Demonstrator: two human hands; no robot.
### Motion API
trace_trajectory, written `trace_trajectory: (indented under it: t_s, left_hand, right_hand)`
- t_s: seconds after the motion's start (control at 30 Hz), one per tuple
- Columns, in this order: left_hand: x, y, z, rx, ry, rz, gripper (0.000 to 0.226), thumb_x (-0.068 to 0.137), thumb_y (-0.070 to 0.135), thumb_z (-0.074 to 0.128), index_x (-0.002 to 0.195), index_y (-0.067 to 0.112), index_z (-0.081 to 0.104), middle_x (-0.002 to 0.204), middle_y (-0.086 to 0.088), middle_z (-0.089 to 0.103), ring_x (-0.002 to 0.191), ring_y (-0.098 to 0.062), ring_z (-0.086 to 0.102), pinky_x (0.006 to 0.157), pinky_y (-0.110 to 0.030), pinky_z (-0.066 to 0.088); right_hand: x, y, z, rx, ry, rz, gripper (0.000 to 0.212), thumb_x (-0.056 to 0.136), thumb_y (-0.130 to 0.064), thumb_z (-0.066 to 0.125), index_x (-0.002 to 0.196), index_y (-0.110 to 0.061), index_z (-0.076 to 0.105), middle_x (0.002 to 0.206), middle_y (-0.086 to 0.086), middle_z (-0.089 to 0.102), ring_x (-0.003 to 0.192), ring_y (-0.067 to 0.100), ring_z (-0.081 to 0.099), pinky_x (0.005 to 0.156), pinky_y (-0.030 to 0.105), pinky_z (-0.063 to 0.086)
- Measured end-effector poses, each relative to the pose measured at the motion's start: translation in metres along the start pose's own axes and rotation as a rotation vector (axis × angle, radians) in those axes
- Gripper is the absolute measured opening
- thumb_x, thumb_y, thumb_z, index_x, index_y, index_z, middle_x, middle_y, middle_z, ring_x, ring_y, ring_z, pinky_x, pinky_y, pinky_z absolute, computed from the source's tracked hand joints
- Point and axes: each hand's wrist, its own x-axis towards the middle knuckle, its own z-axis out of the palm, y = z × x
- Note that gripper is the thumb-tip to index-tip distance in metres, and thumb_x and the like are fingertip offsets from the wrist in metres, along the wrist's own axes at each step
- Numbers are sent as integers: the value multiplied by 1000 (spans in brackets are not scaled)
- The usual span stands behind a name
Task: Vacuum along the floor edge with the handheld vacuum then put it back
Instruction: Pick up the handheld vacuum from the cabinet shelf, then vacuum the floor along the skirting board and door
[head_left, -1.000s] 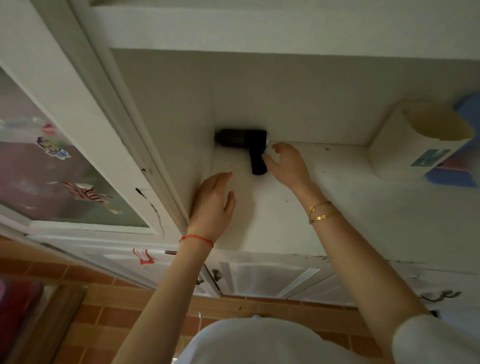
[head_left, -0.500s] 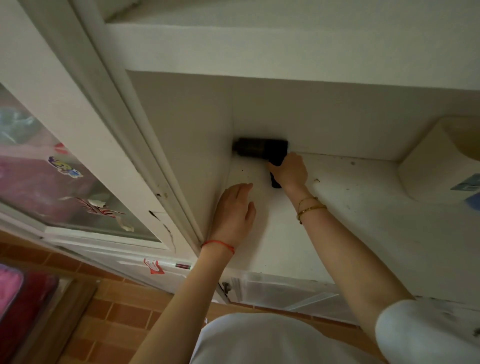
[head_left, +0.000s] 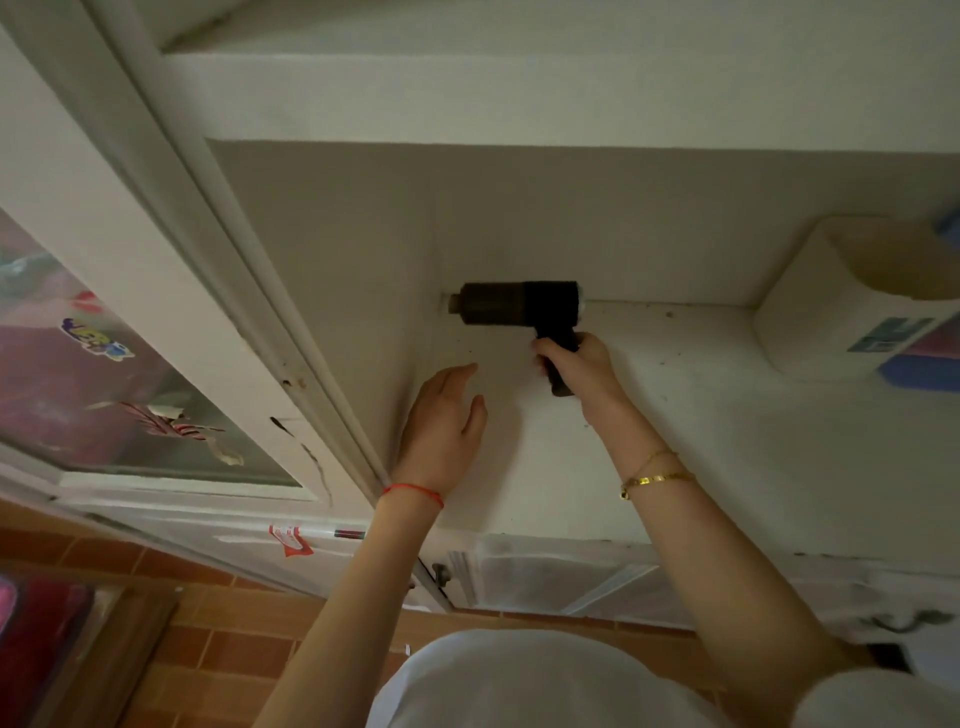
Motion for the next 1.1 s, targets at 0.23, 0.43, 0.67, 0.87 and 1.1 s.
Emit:
trace_trajectory:
  t_s: [0.23, 0.43, 0.67, 0.87, 1.1]
  left_hand:
    - [-15, 12, -2, -107, 15, 31, 36, 100, 17, 53, 135, 10, 57, 136, -8, 58, 126, -22, 53, 100, -12, 29]
    - [-32, 24, 0, -122, -41, 91, 37, 101, 22, 51, 137, 16, 54, 136, -5, 57, 126, -19, 52, 105, -23, 35]
    - [-49, 31, 2, -81, -48, 158, 35, 99, 19, 54, 134, 14, 56, 130, -5, 61, 123, -23, 56, 106, -35, 44]
    - [-58, 37, 1, -60, -81, 196, 36, 99, 19, 53, 135, 14, 56, 130, -6, 61, 121, -23, 56, 107, -37, 45]
    - [-63, 48, 12, -15, -179, 324, 35, 98, 15, 54, 132, 10, 58, 127, -10, 63, 118, -24, 58, 104, -36, 46]
  right_hand:
    - [-72, 4, -53, 543, -217, 67, 42, 84, -42, 65, 110, -9, 61, 77, 2, 60, 65, 12, 54, 66, 24, 44]
    - [-125, 8, -84, 749, -347, 187, 26, 90, -23, 61, 111, -9, 57, 82, 8, 59, 73, 16, 56, 76, 27, 46]
    - [-152, 29, -95, 880, -404, 197, 23, 90, -15, 58, 109, -3, 58, 92, 9, 60, 73, 17, 56, 71, 26, 52]
    - [-166, 37, -100, 890, -346, 215, 15, 90, -14, 53, 101, -5, 57, 83, 8, 54, 65, 16, 51, 64, 25, 48]
    - [-198, 53, -110, 867, -171, 195, 18, 90, -26, 55, 93, -8, 54, 69, 5, 49, 54, 15, 48, 53, 23, 45]
